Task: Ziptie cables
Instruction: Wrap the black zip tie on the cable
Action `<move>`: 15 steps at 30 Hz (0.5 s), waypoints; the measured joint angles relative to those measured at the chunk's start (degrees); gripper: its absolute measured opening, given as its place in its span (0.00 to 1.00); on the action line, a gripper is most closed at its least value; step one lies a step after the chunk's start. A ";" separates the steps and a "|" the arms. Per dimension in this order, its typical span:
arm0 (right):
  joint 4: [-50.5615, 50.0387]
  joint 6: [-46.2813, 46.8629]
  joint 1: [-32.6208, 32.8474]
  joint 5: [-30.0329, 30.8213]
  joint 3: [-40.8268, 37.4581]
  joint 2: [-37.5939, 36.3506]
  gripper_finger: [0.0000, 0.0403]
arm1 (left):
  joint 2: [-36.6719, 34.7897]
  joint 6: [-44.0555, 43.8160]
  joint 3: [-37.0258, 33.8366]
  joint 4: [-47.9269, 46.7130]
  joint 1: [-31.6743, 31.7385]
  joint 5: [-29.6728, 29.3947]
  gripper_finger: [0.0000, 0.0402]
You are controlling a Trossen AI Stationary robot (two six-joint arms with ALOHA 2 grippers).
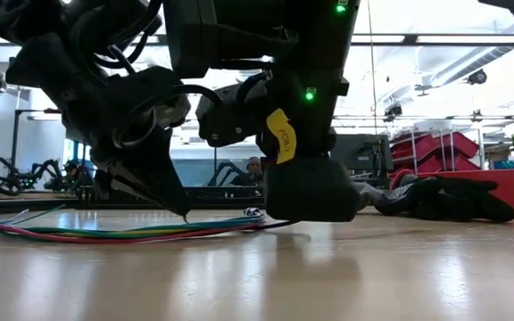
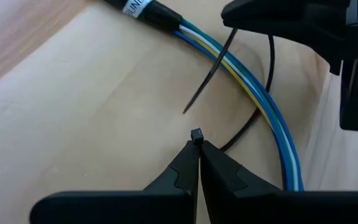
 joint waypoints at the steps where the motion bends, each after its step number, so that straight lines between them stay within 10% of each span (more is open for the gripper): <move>1: 0.02 -0.71 0.00 0.00 0.00 0.00 0.00 | 0.00 0.04 0.03 0.01 0.02 0.26 0.00; 15: 0.43 -4.15 0.69 2.27 0.00 -0.03 0.00 | -0.02 -0.33 0.03 -0.56 1.48 2.42 0.00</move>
